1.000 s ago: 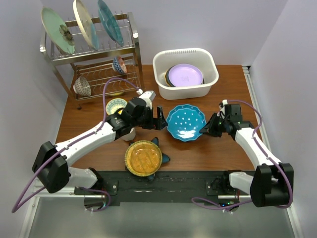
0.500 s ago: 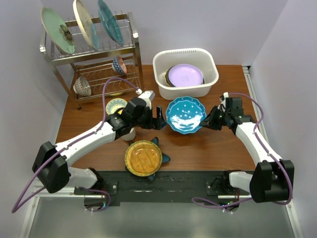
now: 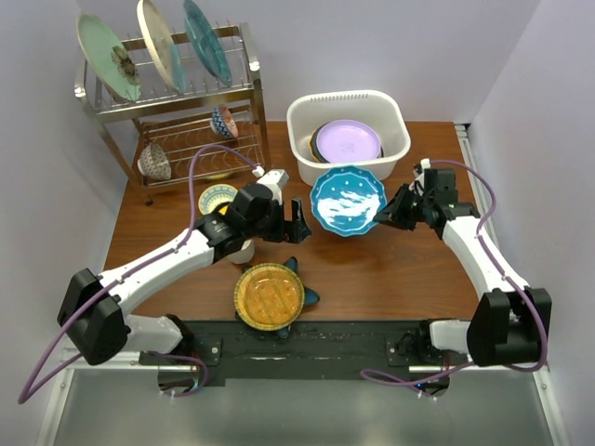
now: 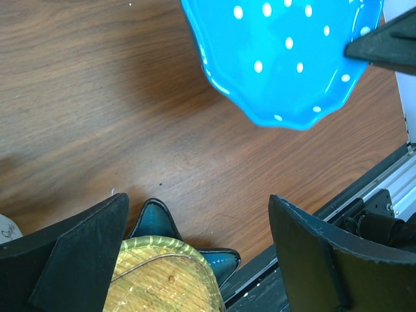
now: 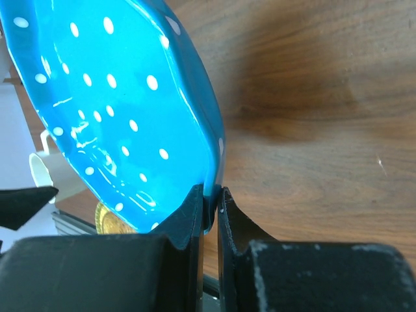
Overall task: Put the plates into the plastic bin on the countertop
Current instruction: Place the plate in the plastic bin.
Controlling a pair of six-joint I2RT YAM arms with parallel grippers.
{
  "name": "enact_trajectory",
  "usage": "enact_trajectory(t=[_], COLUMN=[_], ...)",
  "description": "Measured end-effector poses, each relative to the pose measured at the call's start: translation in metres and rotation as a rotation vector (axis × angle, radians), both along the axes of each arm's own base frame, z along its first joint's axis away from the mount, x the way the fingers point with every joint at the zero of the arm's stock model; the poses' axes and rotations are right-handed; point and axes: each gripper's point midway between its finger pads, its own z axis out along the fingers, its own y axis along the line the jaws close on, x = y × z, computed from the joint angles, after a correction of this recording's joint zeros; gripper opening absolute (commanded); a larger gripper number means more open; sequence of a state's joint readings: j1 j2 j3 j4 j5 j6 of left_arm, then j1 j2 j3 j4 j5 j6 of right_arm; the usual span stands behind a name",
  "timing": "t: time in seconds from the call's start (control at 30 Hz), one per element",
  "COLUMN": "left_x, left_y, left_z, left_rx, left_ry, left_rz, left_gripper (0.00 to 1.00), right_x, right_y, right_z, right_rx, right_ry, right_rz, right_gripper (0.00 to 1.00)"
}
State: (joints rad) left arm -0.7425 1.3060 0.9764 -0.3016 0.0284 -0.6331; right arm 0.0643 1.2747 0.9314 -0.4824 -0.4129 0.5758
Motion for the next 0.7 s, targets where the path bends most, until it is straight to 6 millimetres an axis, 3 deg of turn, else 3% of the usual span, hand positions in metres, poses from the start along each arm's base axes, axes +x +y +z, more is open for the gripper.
enact_trajectory(t=[0.23, 0.47, 0.7], left_x=[-0.001, -0.002, -0.002], left_y=[0.002, 0.004, 0.005], left_z=[0.0, -0.002, -0.003], left_rx=[0.007, 0.016, 0.024], left_ry=[0.002, 0.008, 0.006], left_rz=[0.004, 0.006, 0.004], left_gripper=[0.93, 0.93, 0.93], right_x=[0.023, 0.056, 0.089], right_y=[0.002, 0.004, 0.006], right_z=[0.01, 0.03, 0.036], right_rx=[0.005, 0.009, 0.021], right_ry=[-0.009, -0.053, -0.067], right_rz=[-0.006, -0.008, -0.02], right_gripper=[0.0, 0.0, 0.0])
